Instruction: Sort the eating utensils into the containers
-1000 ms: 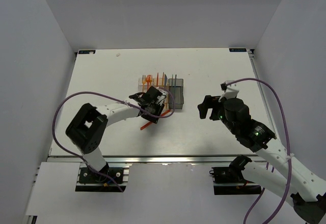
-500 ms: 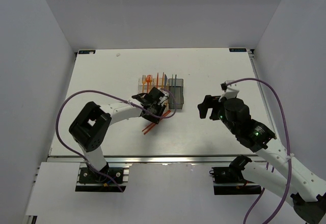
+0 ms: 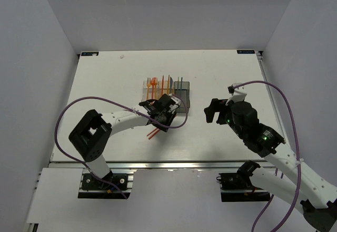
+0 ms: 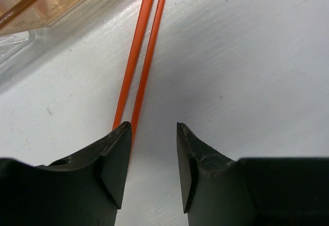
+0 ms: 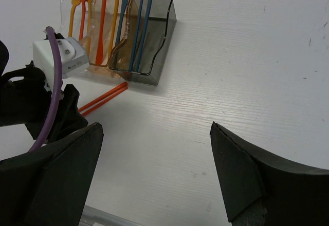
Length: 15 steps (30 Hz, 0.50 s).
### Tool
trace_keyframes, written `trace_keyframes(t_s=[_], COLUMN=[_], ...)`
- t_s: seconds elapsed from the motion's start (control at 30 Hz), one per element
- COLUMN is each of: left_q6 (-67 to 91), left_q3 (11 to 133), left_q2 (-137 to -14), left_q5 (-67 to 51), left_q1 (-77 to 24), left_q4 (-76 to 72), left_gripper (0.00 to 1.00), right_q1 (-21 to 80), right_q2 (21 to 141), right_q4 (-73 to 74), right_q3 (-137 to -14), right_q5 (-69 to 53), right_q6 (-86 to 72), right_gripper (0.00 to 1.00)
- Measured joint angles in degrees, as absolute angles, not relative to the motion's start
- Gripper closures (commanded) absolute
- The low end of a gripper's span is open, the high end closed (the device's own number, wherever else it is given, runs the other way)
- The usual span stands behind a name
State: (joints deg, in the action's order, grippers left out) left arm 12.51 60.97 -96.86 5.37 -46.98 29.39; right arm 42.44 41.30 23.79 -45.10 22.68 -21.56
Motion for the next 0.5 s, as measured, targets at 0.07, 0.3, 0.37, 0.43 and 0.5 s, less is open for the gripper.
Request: trace_keyframes(t_s=[0.07, 0.3, 0.37, 0.43, 0.5], left_q6=[12.56, 12.67, 12.75, 12.91, 12.97], left_q3=[60.82, 60.29, 60.27, 60.23, 59.75], left_q2=[-96.86, -97.1, -97.56, -98.1, -98.72], left_q5=[5.45, 6.33, 6.5, 6.55, 6.57], left_q1=[-46.98, -46.94, -46.94, -46.94, -46.94], left_q4=[29.36, 29.34, 29.23, 28.99, 28.53], left_gripper=[0.5, 0.51, 0.53, 0.53, 0.53], right_q1=[42.44, 42.44, 42.44, 42.44, 42.44], right_q2=[41.3, 41.23, 41.15, 41.04, 40.86], right_q4=[23.79, 23.79, 23.79, 23.81, 23.81], right_q3=[-45.1, -45.1, -45.1, -45.1, -45.1], right_q5=[22.68, 22.68, 22.7, 22.72, 22.72], right_q6=[-21.56, -21.56, -21.56, -21.56, -21.56], right_gripper=[0.11, 0.11, 0.11, 0.11, 0.11])
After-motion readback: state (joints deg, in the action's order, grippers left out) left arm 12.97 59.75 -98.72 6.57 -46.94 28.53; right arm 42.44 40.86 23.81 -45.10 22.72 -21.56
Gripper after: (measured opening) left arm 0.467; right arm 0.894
